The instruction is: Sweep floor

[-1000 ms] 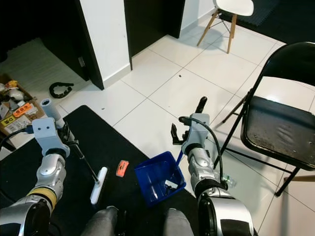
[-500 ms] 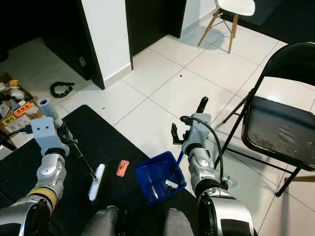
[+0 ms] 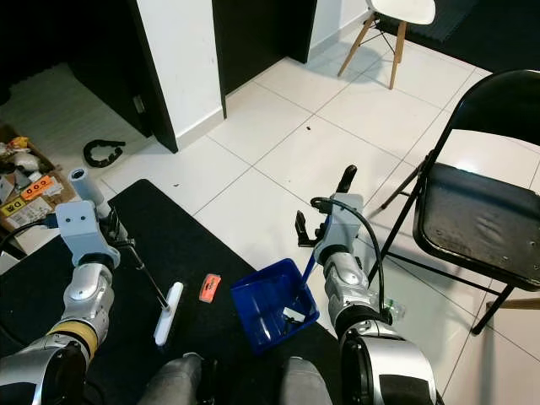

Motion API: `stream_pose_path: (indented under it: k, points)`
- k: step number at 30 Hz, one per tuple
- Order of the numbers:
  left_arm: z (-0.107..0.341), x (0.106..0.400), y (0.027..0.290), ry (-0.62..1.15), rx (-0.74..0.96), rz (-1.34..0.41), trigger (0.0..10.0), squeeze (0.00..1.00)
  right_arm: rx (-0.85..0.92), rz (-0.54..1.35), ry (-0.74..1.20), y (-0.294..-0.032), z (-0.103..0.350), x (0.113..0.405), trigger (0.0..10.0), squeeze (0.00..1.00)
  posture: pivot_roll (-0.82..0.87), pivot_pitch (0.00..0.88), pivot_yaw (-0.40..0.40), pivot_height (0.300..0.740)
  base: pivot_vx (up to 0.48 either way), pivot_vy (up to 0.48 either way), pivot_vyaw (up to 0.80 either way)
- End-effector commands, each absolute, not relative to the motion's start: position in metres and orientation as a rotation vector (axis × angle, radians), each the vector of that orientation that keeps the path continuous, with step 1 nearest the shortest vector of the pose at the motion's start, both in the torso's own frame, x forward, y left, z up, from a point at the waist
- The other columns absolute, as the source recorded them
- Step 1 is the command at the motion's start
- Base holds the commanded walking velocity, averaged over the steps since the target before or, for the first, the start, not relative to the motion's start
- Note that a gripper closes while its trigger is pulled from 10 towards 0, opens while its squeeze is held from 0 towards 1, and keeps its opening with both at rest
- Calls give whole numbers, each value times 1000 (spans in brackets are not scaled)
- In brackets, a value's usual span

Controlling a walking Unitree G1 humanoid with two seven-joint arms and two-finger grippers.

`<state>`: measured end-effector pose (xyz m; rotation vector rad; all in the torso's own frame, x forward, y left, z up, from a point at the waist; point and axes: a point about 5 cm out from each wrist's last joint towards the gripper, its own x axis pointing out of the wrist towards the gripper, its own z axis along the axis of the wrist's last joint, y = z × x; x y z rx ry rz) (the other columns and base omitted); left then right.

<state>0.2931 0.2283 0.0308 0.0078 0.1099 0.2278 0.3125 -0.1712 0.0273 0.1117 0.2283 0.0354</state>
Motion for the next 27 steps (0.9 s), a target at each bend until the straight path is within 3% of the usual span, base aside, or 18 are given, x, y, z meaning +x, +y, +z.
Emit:
stream_pose_path:
  k: [1, 5, 7, 13, 23, 25, 27]
  points:
    - [34, 297, 229, 109, 6, 217, 10000, 0, 103, 34, 245, -172, 27, 313, 10000, 0, -21, 60, -2, 740, 0, 0, 0]
    - [29, 296, 229, 155, 18, 222, 10000, 0, 102, 36, 253, -172, 26, 313, 10000, 0, -23, 60, -3, 740, 0, 0, 0]
    - [14, 291, 226, 299, 80, 207, 10000, 0, 103, 41, 270, -171, 24, 312, 10000, 0, -26, 55, 0, 740, 0, 0, 0]
    - [-2, 278, 231, 423, 91, 200, 10000, 0, 67, 91, 325, -167, 17, 308, 10000, 0, -32, 50, 3, 740, 0, 0, 0]
    - [-14, 265, 249, 605, 409, 119, 10000, 0, 154, 65, 365, -174, 8, 300, 10000, 0, -16, 36, -12, 740, 0, 0, 0]
    - [-13, 266, 247, 591, 400, 116, 10000, 0, 156, 71, 370, -173, 8, 300, 10000, 0, -15, 34, -12, 740, 0, 0, 0]
    - [-11, 269, 239, 539, 283, 132, 10000, 0, 155, 77, 371, -173, 8, 300, 10000, 0, -20, 32, -13, 740, 0, 0, 0]
